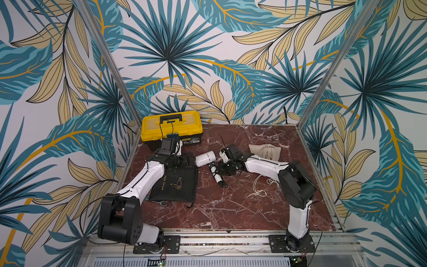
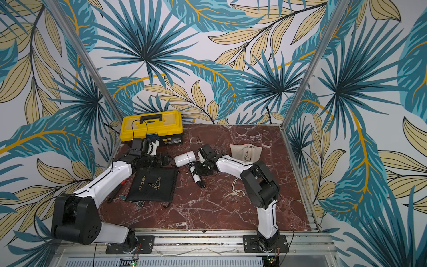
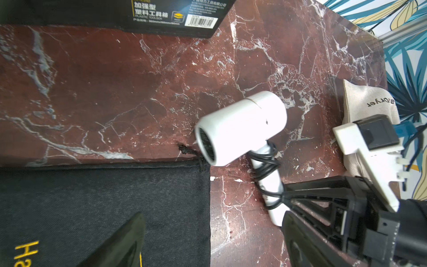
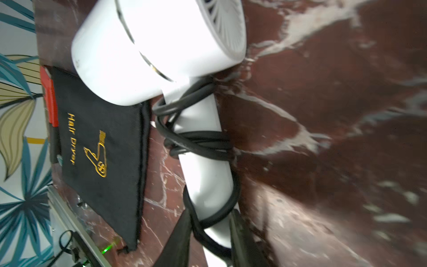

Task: Pack away hair dryers
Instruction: Move the hair dryer to the center of the board, then pick up the hair dryer from the center of the board.

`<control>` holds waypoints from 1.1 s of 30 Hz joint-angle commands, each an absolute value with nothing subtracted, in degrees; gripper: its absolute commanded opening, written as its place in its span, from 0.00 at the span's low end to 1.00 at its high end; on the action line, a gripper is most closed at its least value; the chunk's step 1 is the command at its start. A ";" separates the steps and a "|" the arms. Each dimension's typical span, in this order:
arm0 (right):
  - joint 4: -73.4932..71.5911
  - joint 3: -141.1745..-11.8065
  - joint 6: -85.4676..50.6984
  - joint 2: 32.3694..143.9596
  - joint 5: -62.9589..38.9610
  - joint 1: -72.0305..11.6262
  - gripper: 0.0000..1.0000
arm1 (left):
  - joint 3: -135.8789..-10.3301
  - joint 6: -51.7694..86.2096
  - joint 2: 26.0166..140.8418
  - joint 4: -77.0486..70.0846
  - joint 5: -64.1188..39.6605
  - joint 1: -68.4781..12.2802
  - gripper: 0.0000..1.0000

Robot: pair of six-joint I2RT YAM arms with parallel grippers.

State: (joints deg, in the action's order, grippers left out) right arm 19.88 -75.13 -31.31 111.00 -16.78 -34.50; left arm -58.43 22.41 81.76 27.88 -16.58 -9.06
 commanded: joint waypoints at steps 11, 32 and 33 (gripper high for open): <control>34.88 -66.24 -5.60 99.68 -15.65 -26.14 0.37 | -65.12 12.74 89.24 27.87 -21.23 -16.61 0.91; 33.17 -62.97 -6.26 97.76 -15.32 -26.16 0.62 | -79.74 0.38 102.68 32.61 -24.32 -19.11 0.88; 32.90 -63.23 -6.25 98.35 -15.87 -26.19 0.62 | -80.25 -0.11 103.12 32.59 -24.81 -19.04 0.88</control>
State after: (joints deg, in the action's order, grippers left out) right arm 34.48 -63.81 -5.76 96.79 -14.15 -26.02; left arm -76.95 2.55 101.82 32.29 -22.44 -19.05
